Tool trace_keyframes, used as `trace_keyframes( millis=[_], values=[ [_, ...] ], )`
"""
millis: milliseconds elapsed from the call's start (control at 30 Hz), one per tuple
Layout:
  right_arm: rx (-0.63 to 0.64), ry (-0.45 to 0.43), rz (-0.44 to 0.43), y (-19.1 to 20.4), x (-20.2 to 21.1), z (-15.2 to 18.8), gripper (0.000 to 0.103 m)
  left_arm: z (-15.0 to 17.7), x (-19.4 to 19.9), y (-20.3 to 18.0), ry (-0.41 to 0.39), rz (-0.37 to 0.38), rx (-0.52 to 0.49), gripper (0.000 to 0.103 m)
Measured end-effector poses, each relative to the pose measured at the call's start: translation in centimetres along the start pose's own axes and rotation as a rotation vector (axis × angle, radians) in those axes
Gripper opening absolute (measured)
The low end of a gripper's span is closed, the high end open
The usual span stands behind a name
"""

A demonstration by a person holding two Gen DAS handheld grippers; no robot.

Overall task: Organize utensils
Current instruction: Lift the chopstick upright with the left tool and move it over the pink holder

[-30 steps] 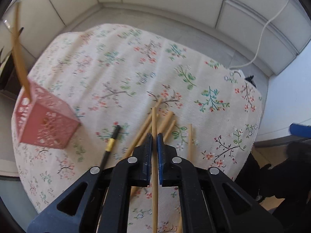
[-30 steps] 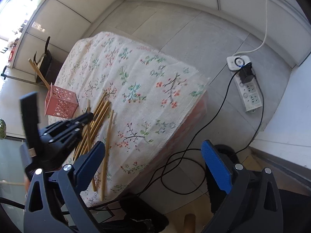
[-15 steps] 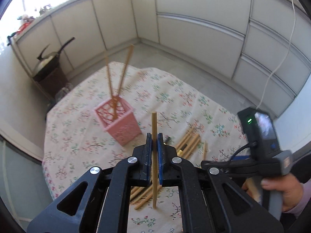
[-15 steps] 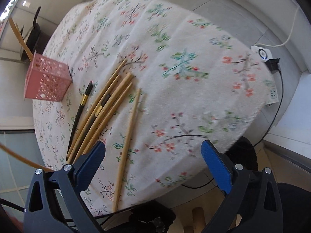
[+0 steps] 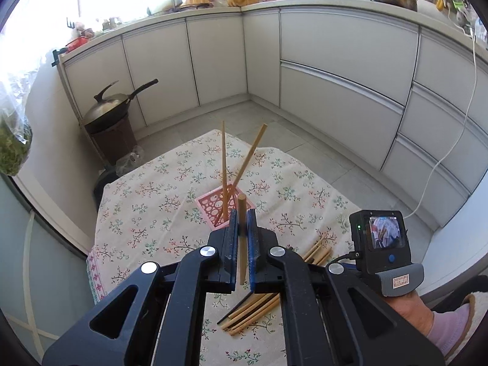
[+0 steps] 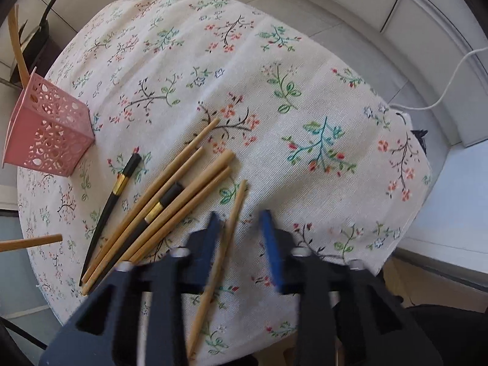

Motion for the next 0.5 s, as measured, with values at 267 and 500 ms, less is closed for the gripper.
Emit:
trace_keyframes(
  millis=[267, 500],
  values=[
    [-0.039, -0.065, -0.147, -1.5, 1.9, -1.3, 0.006, -0.4, 0.4, 0.8, -0.015, 0.002, 0.047, 0.005],
    [0.001, -0.139, -0.205, -1.9, 6.2, -1.9, 0.006, -0.7, 0.3, 1.3, -0.018, 0.001, 0.080, 0.005]
  ],
)
Point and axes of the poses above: each gripper's, at about its wrist camera, not at the fingertips, and x roughly against the way its jaws point, y to its left, z to its underside, the point moved 6 cm from there along -x, roughly the way its jaws point, and after that the axes turned 9 degrees about x, right-handed, at the moved point
